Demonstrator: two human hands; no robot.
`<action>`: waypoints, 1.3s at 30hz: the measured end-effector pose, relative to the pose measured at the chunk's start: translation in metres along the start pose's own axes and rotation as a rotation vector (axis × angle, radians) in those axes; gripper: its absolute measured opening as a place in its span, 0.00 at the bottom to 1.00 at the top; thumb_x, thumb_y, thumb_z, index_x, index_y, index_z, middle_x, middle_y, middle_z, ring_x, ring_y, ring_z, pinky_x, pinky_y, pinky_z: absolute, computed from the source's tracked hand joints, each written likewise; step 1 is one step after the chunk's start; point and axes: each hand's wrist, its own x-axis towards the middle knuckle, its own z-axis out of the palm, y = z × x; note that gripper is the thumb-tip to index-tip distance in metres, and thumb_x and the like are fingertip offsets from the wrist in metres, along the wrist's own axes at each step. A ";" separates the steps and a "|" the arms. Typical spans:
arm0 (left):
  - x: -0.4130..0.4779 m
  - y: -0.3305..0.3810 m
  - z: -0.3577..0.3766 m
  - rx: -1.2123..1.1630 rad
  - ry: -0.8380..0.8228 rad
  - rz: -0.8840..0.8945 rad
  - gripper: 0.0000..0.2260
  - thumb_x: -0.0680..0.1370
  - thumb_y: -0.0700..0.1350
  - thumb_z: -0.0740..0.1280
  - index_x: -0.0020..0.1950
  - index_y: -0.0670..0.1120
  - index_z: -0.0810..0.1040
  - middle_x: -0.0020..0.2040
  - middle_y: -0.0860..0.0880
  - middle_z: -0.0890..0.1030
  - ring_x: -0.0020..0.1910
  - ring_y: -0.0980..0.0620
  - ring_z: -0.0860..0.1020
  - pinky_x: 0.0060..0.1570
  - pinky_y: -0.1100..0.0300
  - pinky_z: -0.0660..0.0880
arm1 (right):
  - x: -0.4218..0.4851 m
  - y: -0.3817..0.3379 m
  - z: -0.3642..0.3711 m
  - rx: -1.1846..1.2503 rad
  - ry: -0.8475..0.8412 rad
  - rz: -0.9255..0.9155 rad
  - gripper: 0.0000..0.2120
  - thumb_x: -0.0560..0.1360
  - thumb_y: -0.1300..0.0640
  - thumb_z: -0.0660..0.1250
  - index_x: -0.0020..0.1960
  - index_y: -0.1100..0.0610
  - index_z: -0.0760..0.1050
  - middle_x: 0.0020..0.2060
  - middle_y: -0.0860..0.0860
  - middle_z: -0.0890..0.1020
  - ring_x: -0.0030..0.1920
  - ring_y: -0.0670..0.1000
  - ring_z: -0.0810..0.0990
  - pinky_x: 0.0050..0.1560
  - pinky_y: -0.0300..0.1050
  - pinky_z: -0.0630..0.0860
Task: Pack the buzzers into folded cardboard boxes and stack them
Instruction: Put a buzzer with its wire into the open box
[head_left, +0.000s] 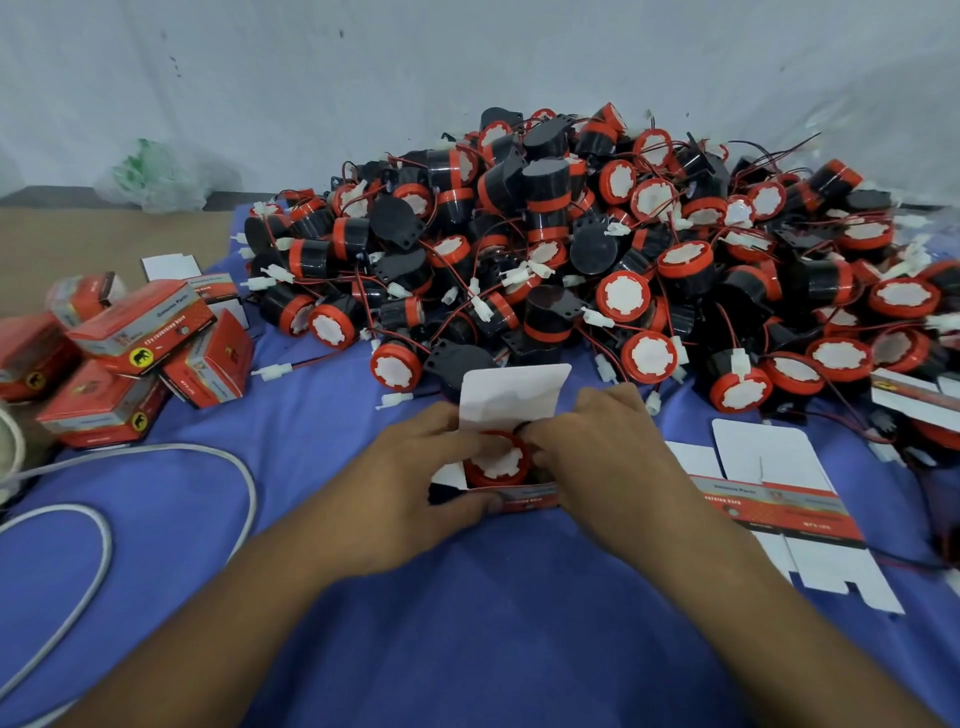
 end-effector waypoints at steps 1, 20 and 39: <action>0.000 -0.001 0.000 0.006 0.021 -0.018 0.22 0.74 0.51 0.75 0.68 0.56 0.77 0.65 0.58 0.73 0.63 0.60 0.73 0.62 0.67 0.71 | 0.000 0.001 -0.001 -0.012 -0.017 -0.019 0.12 0.73 0.64 0.62 0.50 0.49 0.77 0.31 0.47 0.67 0.39 0.54 0.66 0.45 0.48 0.54; 0.004 0.016 0.006 0.001 0.261 0.045 0.14 0.73 0.46 0.76 0.53 0.53 0.75 0.48 0.61 0.76 0.45 0.64 0.74 0.45 0.72 0.71 | 0.005 0.033 0.031 0.949 0.189 0.631 0.40 0.66 0.43 0.80 0.70 0.51 0.64 0.59 0.48 0.75 0.58 0.49 0.76 0.49 0.38 0.72; 0.009 0.008 0.011 -0.003 0.349 -0.123 0.06 0.78 0.42 0.71 0.45 0.45 0.86 0.52 0.51 0.74 0.47 0.60 0.74 0.45 0.74 0.68 | 0.007 0.014 0.044 0.940 0.253 0.121 0.08 0.79 0.56 0.69 0.55 0.54 0.84 0.64 0.36 0.74 0.60 0.32 0.74 0.55 0.23 0.69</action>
